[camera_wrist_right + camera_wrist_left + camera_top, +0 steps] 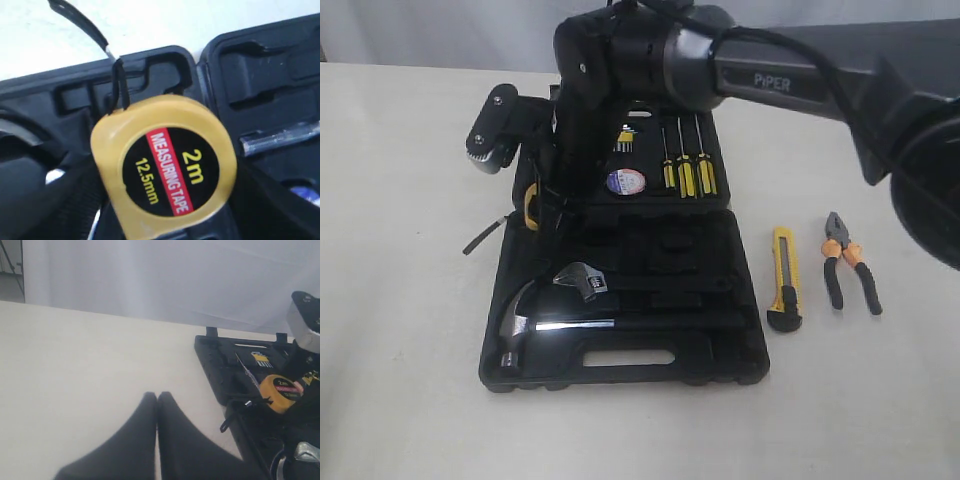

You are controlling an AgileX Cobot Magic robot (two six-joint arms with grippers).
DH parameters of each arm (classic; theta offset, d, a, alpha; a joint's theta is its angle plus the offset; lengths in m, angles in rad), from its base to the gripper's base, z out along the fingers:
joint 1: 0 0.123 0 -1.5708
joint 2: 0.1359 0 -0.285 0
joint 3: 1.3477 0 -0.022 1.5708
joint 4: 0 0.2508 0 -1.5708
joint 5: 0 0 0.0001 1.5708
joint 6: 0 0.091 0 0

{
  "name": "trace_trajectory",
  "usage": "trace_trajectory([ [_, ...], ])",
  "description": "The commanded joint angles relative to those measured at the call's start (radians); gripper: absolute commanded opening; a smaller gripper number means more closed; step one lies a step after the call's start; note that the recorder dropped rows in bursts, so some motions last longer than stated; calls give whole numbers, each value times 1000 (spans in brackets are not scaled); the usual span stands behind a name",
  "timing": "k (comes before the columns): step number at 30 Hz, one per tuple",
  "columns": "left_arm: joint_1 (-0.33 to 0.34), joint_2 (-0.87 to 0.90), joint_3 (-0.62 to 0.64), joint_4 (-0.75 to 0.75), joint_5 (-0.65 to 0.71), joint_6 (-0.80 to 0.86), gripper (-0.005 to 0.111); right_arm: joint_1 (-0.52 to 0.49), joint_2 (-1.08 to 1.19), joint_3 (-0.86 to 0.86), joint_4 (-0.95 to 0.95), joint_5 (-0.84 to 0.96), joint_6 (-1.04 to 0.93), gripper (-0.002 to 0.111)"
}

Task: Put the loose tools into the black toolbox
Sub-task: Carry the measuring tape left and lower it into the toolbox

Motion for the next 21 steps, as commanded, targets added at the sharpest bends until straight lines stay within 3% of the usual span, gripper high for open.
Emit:
trace_trajectory([
  [1, -6, 4, -5, 3, 1, -1, 0, 6, 32, -1, -11, -65, -91, 19],
  [21, -6, 4, -5, 3, 1, -1, 0, 16, 81, -1, 19, -99, -177, 19],
])
